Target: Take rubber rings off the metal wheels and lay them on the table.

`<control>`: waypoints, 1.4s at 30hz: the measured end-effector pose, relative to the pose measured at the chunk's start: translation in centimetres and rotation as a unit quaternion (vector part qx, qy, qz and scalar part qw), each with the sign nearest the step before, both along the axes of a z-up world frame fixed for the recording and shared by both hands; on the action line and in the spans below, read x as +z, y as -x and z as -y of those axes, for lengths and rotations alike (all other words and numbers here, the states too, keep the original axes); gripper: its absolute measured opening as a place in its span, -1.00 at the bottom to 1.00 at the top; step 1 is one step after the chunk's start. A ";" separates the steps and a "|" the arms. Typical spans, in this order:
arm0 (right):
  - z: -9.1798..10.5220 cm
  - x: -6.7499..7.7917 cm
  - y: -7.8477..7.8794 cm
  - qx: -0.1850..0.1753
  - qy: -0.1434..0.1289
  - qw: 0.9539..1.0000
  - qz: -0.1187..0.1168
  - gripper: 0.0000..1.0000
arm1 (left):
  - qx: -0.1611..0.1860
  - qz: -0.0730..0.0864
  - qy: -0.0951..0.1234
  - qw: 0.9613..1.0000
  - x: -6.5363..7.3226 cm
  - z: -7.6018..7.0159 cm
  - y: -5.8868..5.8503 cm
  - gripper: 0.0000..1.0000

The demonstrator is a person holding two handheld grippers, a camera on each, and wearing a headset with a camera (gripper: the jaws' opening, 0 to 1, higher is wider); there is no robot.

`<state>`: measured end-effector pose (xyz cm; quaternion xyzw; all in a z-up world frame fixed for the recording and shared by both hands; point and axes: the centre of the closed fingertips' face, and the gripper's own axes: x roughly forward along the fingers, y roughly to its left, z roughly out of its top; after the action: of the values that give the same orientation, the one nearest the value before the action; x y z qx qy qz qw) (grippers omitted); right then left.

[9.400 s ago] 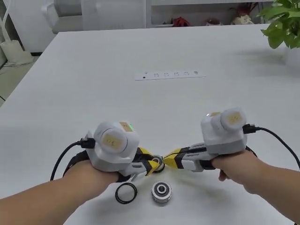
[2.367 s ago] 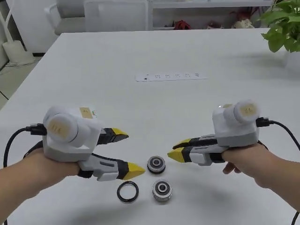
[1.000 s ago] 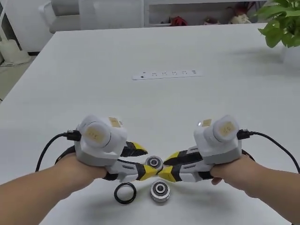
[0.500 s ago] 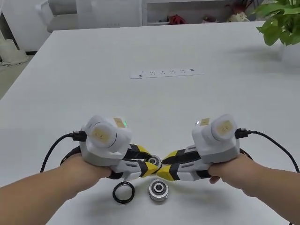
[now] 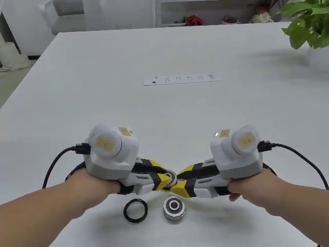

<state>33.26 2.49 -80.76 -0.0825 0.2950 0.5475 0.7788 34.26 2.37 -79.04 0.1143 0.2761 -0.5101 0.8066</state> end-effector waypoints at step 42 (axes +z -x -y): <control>0.4 -0.3 0.0 -0.007 0.006 1.000 -0.001 -0.80 | 0.001 0.031 -0.025 0.999 -0.2 -0.2 0.0 -0.73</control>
<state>33.26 2.11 -81.02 -0.0845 0.3000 0.5402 0.7817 34.22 2.52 -79.22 0.1499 0.2639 -0.4980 0.8123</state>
